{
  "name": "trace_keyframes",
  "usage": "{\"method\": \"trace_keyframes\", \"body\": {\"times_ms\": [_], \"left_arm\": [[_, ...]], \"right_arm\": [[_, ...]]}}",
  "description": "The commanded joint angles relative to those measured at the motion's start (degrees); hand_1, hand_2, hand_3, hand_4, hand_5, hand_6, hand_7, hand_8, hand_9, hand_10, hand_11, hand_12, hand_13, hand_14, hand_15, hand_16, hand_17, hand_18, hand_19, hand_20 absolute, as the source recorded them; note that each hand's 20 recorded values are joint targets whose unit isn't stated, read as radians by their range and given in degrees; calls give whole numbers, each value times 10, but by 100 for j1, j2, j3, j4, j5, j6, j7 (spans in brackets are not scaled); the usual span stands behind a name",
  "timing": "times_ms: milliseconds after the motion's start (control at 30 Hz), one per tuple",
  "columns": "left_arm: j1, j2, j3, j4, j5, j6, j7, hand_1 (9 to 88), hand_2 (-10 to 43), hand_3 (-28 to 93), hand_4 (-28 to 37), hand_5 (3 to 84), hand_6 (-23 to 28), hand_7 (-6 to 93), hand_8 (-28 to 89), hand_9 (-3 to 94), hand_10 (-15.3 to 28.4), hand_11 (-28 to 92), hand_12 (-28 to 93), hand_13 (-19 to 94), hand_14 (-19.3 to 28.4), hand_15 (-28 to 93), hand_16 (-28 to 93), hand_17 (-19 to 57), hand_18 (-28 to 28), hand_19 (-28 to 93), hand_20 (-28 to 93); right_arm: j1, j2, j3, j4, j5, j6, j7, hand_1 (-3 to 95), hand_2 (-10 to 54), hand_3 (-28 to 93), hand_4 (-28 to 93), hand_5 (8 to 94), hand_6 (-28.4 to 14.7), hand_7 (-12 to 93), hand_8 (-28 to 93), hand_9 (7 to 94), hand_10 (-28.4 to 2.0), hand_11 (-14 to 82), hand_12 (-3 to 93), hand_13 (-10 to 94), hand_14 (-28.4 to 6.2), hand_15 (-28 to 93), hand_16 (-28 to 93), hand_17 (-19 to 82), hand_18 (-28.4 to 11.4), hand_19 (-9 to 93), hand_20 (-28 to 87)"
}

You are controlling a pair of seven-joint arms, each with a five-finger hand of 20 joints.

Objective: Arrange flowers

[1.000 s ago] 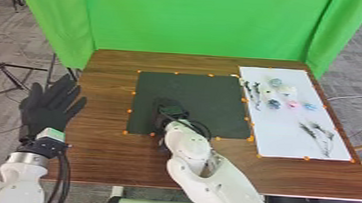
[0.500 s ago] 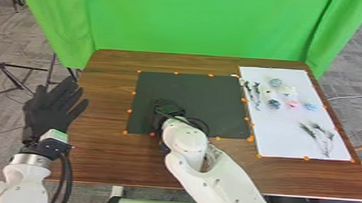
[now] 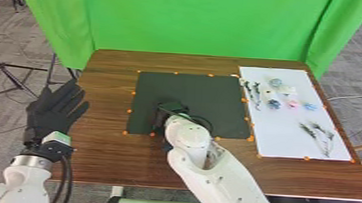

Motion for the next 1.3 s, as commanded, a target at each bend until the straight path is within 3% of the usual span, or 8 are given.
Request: {"method": "trace_keyframes", "body": {"times_ms": [33, 267, 367, 433, 567, 800, 1000, 1300], "left_arm": [[108, 3, -12, -63, -128, 142, 88, 219, 91, 732, -283, 374, 62, 120, -81, 299, 111, 144, 109, 167, 104, 218, -65, -60, 119, 300, 106], [270, -54, -64, -117, -234, 186, 286, 216, 93, 728, -283, 378, 63, 125, -83, 300, 112, 149, 110, 167, 111, 227, -65, -61, 120, 305, 106], [330, -183, -160, -119, -114, 72, 203, 215, 93, 727, -283, 379, 64, 125, -83, 300, 113, 149, 109, 167, 112, 229, -65, -61, 121, 306, 106], [416, -107, -170, -142, -200, 164, 366, 214, 94, 727, -283, 380, 64, 125, -83, 300, 112, 149, 108, 168, 112, 231, -66, -61, 121, 306, 105], [568, -171, -291, -200, -186, 146, 427, 211, 94, 727, -283, 380, 63, 126, -84, 302, 111, 150, 108, 174, 118, 241, -64, -61, 121, 307, 105], [696, -149, -291, -262, -372, 132, 573, 210, 95, 726, -283, 381, 62, 125, -85, 305, 110, 150, 107, 178, 120, 245, -66, -61, 122, 307, 106], [702, -189, -237, -209, -435, 115, 576, 210, 96, 726, -283, 382, 60, 125, -86, 308, 109, 148, 106, 181, 125, 253, -63, -63, 123, 310, 109], [515, -277, -85, -138, -354, -31, 423, 213, 95, 725, -283, 381, 57, 127, -88, 311, 109, 148, 106, 195, 129, 268, -56, -63, 126, 310, 112]], "right_arm": [[-122, 46, 188, -352, 19, -289, -58, 266, -95, 745, -258, 632, -54, 595, -169, 796, -138, 386, 329, 743, -109, 634, 425, 491, -225, 932, 457], [-461, 343, 716, -1069, 352, -27, 284, 255, -95, 711, -267, 621, -65, 497, -148, 768, -159, 291, 270, 738, -100, 577, 385, 483, -225, 932, 435], [-815, 704, 1200, -1444, 264, 758, 360, 262, -95, 688, -245, 595, -80, 455, -139, 734, -183, 239, 239, 746, -99, 534, 361, 507, -214, 932, 424], [-984, 1047, 1402, -1532, 78, 1622, 392, 263, -95, 692, -231, 594, -83, 406, -128, 712, -188, 228, 230, 737, -101, 532, 354, 509, -215, 932, 428], [-1371, 1653, 2036, -1822, -302, 2122, 717, 290, -95, 720, -238, 620, -81, 258, -102, 701, -186, 205, 210, 720, -110, 541, 345, 496, -228, 932, 458], [-1911, 2207, 3447, -2026, 70, 1179, 1576, 294, -95, 738, -260, 563, -105, 167, -89, 605, -214, 157, 193, 645, -138, 548, 321, 454, -245, 932, 449], [-2024, 2376, 3941, -1861, 34, 463, 2042, 298, -95, 734, -267, 543, -119, 121, -80, 550, -229, 125, 179, 607, -152, 551, 287, 425, -260, 932, 422], [-2030, 2365, 4029, -1650, -46, 295, 2414, 319, -95, 734, -249, 553, -132, 94, -80, 537, -246, 105, 174, 606, -165, 564, 273, 424, -271, 932, 432]]}}
